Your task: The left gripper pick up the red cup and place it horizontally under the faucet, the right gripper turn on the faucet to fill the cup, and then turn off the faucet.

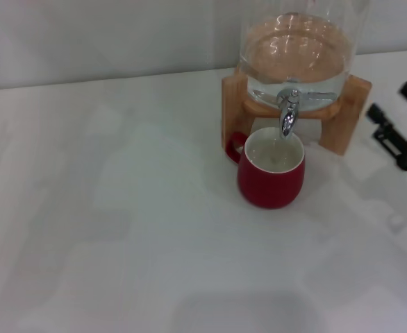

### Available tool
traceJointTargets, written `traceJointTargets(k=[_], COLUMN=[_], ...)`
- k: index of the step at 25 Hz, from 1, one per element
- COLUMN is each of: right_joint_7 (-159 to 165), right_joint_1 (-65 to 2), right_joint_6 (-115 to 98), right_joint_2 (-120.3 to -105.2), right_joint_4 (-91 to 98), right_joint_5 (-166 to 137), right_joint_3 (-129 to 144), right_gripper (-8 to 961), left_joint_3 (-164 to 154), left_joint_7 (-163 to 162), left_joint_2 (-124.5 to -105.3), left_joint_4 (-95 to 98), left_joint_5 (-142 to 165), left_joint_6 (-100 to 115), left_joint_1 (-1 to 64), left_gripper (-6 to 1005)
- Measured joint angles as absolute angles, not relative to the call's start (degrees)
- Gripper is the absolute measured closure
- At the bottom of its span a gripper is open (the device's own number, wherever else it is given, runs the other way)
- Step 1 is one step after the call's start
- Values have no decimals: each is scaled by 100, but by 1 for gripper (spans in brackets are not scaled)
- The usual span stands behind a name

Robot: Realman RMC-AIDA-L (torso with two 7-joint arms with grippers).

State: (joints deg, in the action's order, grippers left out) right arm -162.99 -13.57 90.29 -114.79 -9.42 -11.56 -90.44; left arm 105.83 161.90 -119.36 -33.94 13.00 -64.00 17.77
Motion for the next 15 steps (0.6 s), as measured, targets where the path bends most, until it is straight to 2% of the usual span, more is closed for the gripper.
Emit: traceJointTargets(k=[6, 15], right_joint_7=[-16302, -16392], right_joint_1=[-1310, -1562], right_joint_6=[8914, 8154], right_joint_2=[-11439, -11468], right_joint_4=[-902, -952], right_joint_5=[-1124, -1053], right_joint_3=[-10014, -10658], right_gripper=[336, 336], left_joint_3=[10583, 10580], left_joint_7=[16190, 16190], left_joint_2=[-11956, -11976], left_joint_4=[-3286, -2333], left_joint_5=[1283, 860], left_joint_6=[-6547, -7074], left_joint_1=[1751, 1901], left_gripper=[111, 111])
